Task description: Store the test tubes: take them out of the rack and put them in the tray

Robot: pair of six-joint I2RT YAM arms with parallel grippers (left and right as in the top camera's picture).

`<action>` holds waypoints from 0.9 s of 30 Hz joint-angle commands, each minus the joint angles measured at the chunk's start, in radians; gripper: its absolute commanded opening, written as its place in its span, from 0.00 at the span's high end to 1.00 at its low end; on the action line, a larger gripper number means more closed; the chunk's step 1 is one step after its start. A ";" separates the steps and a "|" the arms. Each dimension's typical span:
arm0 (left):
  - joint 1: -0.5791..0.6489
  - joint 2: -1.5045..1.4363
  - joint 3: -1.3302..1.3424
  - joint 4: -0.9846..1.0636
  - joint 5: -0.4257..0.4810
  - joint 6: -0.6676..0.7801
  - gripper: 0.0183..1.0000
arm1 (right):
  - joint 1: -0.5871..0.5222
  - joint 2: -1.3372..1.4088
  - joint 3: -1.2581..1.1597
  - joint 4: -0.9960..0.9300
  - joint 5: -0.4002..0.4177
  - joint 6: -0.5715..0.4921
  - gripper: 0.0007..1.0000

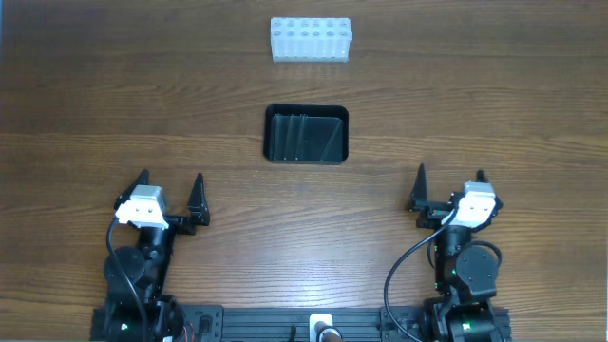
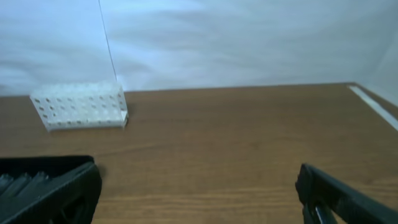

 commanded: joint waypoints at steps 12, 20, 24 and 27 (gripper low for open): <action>0.005 -0.007 -0.005 -0.003 0.013 0.016 0.00 | -0.007 -0.068 -0.048 -0.060 0.013 0.002 0.01; 0.005 -0.007 -0.005 -0.003 0.013 0.016 0.00 | -0.007 -0.094 -0.048 -0.059 0.013 0.001 0.01; 0.005 -0.007 -0.005 -0.003 0.013 0.016 0.00 | -0.009 -0.098 -0.049 -0.057 0.014 -0.058 0.01; 0.005 -0.007 -0.005 -0.003 0.013 0.015 0.00 | -0.010 -0.098 -0.049 -0.057 0.013 -0.074 0.01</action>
